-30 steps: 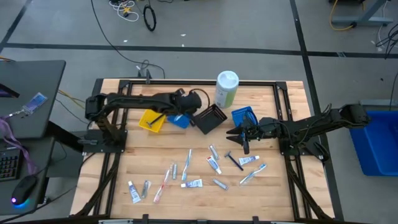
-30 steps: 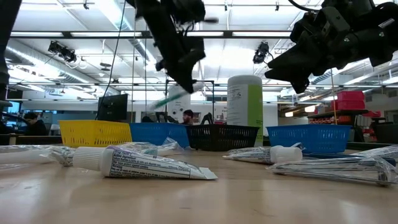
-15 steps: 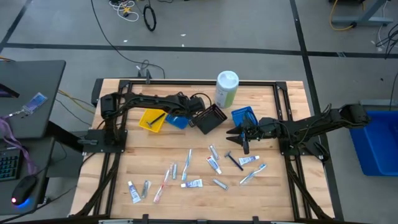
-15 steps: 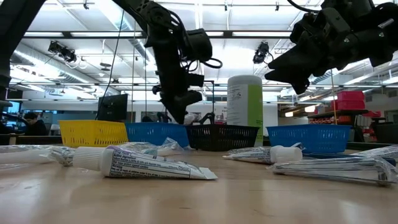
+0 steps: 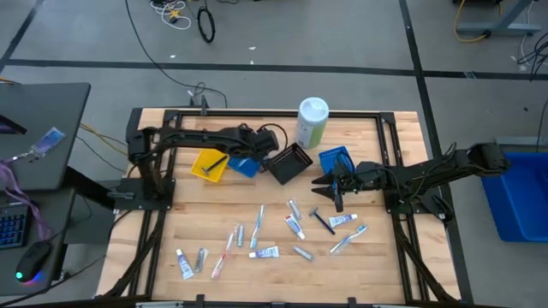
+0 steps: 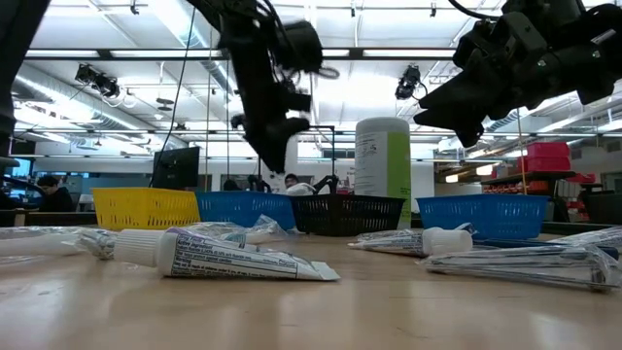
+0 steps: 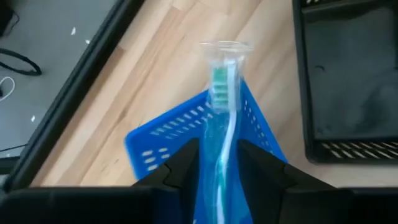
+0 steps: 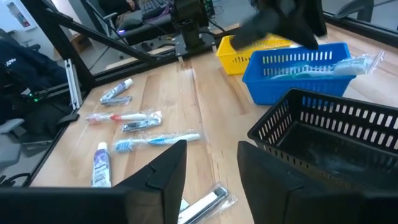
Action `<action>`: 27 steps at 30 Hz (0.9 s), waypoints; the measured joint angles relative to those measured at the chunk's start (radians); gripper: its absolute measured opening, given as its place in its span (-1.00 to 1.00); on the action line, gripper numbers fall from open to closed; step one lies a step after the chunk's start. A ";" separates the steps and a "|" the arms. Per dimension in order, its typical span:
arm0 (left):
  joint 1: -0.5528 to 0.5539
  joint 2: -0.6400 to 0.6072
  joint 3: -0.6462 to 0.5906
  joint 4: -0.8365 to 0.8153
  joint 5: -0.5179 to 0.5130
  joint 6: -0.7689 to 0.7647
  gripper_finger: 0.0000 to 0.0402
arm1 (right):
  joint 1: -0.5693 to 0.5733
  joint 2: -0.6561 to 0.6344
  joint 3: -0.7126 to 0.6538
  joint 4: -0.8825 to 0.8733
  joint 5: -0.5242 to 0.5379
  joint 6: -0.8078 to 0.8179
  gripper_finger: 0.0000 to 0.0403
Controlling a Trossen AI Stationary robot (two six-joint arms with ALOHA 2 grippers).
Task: Pick & Place Travel size toiletries
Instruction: Put the silver nail cutter into the black basket
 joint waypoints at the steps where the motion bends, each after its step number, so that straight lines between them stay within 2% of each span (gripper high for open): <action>1: -0.005 -0.025 0.000 -0.019 0.001 0.000 -0.44 | 0.000 0.000 0.000 0.003 0.000 0.000 -0.26; 9: -0.062 -0.228 0.001 -0.114 0.008 0.105 -0.48 | 0.000 0.000 0.000 0.009 0.000 0.022 -0.25; 12: -0.070 -0.298 -0.003 -0.141 0.053 0.136 -0.48 | 0.000 0.000 0.000 0.012 0.000 0.030 -0.22; 17: -0.086 -0.444 -0.133 -0.087 0.083 0.122 -0.48 | 0.001 0.000 0.000 0.027 0.000 0.029 -0.16; 20: -0.102 -0.542 -0.283 0.029 0.107 0.099 -0.48 | 0.001 0.000 0.000 0.030 0.021 0.028 -0.14; 27: -0.128 -0.689 -0.627 0.533 0.251 0.091 -0.48 | 0.003 0.003 0.051 0.029 0.072 0.035 -0.09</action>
